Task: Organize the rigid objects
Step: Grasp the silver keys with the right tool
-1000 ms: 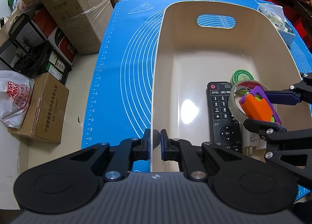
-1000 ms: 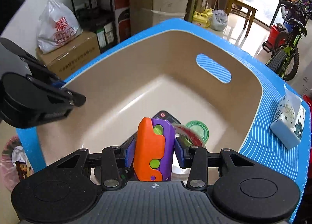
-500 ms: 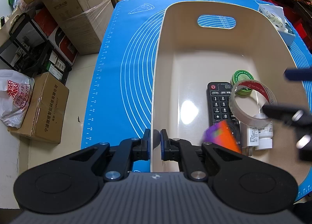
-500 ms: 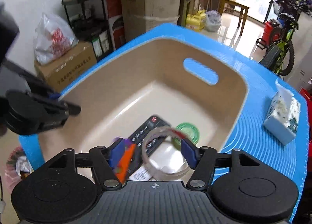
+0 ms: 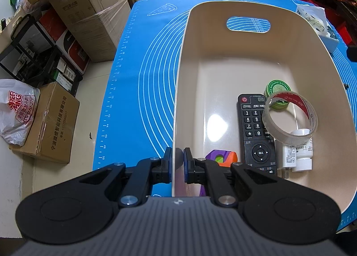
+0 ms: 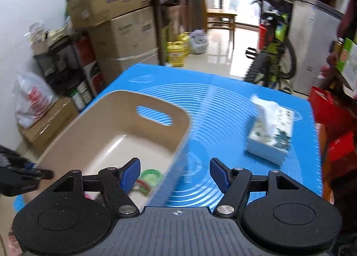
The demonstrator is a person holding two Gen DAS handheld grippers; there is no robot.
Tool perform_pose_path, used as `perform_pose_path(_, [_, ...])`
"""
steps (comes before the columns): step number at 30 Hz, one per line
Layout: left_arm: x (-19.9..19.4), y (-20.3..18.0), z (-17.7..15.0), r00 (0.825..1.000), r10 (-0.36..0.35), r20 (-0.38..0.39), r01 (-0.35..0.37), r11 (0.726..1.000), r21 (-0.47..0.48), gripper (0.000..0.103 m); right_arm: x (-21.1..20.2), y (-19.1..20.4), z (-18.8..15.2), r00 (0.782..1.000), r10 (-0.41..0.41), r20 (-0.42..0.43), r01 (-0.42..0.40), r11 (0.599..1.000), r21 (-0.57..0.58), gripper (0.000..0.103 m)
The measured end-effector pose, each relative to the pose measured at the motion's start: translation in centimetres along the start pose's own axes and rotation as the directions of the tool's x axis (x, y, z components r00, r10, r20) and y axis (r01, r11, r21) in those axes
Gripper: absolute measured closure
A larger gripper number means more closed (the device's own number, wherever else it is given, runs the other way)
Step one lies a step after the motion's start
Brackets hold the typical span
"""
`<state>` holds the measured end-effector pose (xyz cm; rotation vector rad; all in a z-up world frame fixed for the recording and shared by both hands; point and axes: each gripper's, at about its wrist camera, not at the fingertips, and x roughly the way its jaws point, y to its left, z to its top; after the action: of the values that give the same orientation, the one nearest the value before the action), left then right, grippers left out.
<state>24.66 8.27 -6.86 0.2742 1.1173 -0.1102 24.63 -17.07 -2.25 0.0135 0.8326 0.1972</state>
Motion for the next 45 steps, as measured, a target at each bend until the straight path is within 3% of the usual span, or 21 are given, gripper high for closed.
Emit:
perform_pose_path(7, [0.0,0.0,-0.2,1.0,0.002,0.0,-0.002,1.0,-0.001,0.092,4.1,-4.7,-3.3,0.992,-0.075,-0.105,0.082,0.995,0.062,0.029])
perform_pose_path(11, [0.0,0.0,-0.2,1.0,0.002,0.0,-0.002,1.0,0.0,0.092,6.4,-6.1,-5.0,0.984,-0.071,-0.162,0.083,0.994,0.067,0.03])
perform_pose_path(24, [0.0,0.0,-0.2,1.0,-0.001,0.002,0.001,1.0,0.004,0.092,10.4,-5.5,-8.5,0.969,-0.065,-0.24,0.065,0.998,-0.009,0.038])
perform_pose_path(27, [0.0,0.0,-0.2,1.0,0.0,0.002,0.0,1.0,0.003,0.092,10.1,-5.6,-8.3,0.972,-0.077,-0.22,0.076,0.997,-0.012,0.048])
perform_pose_path(29, [0.0,0.0,-0.2,1.0,0.0,0.002,0.0,1.0,0.003,0.092,10.0,-5.9,-8.1,0.974,-0.054,-0.218,0.057,0.998,0.01,0.065])
perform_pose_path(35, [0.0,0.1,-0.2,1.0,-0.001,0.002,0.001,1.0,0.003,0.092,9.5,-7.3,-8.1,0.974,-0.031,-0.223,0.047,0.997,0.067,0.087])
perform_pose_path(39, [0.0,0.0,-0.2,1.0,0.0,0.001,0.0,1.0,0.004,0.092,9.5,-8.6,-8.3,0.976,-0.002,-0.217,0.031,0.991,0.128,0.091])
perform_pose_path(45, [0.0,0.0,-0.2,1.0,-0.001,0.002,0.001,1.0,0.005,0.092,8.5,-8.0,-7.8,0.979,-0.015,-0.205,0.036,0.994,0.102,0.091])
